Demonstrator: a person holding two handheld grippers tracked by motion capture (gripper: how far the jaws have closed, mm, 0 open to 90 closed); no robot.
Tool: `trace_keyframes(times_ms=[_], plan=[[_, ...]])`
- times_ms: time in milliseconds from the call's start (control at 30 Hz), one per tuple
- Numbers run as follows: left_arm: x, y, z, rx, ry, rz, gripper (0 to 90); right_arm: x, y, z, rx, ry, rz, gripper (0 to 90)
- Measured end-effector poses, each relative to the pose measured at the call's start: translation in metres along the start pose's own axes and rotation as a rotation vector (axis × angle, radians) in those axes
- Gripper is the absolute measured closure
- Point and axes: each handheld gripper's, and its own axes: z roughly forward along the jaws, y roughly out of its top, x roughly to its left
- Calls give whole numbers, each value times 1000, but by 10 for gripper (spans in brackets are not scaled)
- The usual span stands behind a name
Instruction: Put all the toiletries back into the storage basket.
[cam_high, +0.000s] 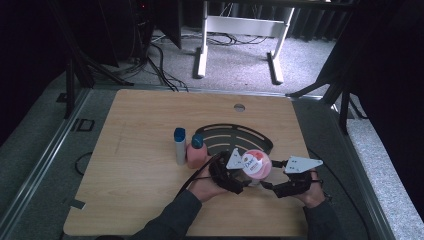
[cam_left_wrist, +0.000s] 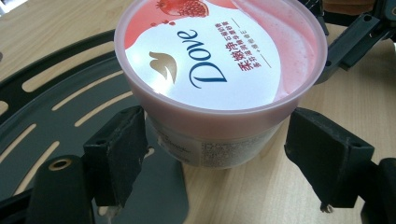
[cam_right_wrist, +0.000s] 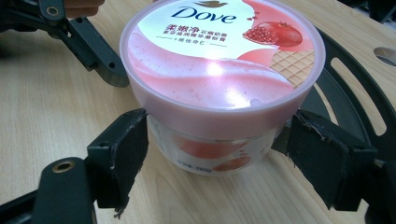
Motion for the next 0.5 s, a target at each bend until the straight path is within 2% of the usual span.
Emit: trace_keyframes(times_ms=[500], plan=[[7, 6, 3, 2, 12, -4, 211, -9, 5, 1, 5, -9, -4, 202]])
